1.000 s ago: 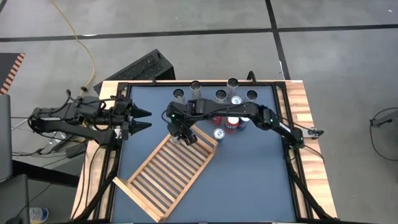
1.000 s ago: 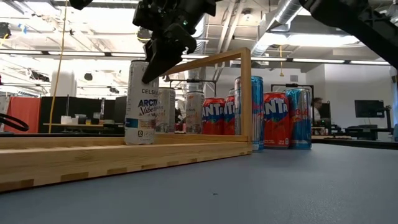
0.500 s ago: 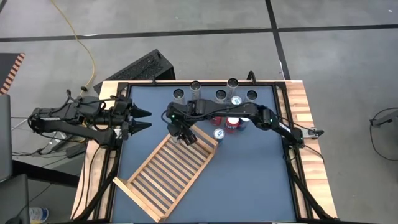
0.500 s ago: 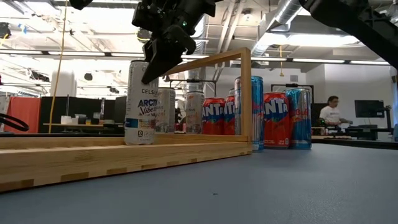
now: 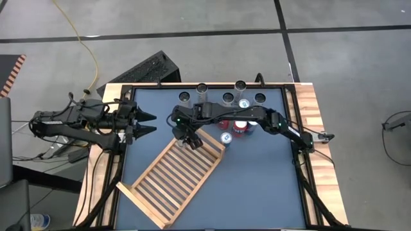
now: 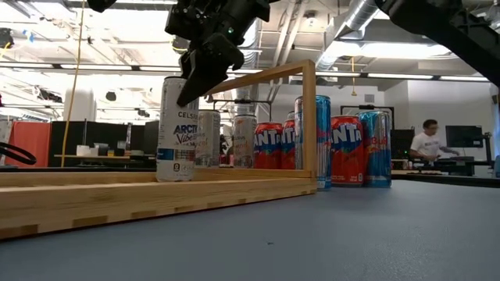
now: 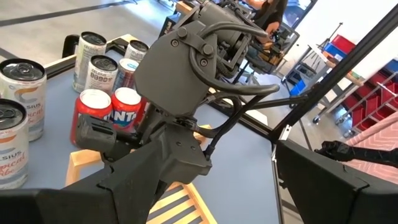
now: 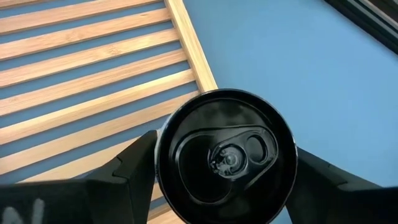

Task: Place canned beverage on shelf
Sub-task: Put the left white blue soda can on the shelf

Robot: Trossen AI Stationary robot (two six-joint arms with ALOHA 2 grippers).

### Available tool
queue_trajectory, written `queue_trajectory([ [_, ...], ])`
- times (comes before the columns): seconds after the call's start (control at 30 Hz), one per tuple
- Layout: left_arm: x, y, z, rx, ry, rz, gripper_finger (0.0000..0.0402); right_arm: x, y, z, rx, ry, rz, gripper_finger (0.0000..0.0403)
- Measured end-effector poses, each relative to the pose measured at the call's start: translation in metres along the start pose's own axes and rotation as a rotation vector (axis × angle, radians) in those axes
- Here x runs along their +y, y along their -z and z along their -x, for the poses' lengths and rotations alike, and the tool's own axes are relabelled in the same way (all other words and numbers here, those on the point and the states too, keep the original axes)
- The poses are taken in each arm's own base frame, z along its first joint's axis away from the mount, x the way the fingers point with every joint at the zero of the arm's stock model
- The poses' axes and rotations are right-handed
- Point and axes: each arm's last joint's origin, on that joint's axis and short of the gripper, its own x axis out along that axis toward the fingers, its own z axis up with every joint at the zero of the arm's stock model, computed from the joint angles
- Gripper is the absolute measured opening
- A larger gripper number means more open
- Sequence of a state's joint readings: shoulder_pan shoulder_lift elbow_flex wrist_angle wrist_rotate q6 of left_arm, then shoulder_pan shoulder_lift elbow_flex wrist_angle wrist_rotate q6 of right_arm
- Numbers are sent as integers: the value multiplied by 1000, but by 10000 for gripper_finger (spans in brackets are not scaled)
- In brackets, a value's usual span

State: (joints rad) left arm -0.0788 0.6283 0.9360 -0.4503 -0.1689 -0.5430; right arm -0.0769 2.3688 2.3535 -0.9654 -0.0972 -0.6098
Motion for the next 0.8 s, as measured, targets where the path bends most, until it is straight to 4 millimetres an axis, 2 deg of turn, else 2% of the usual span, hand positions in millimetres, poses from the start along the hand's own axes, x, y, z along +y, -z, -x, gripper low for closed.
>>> queue_trajectory([
  [0.8,0,0,0,6,2,0,302,1,-2,7,15,23,-6,277],
])
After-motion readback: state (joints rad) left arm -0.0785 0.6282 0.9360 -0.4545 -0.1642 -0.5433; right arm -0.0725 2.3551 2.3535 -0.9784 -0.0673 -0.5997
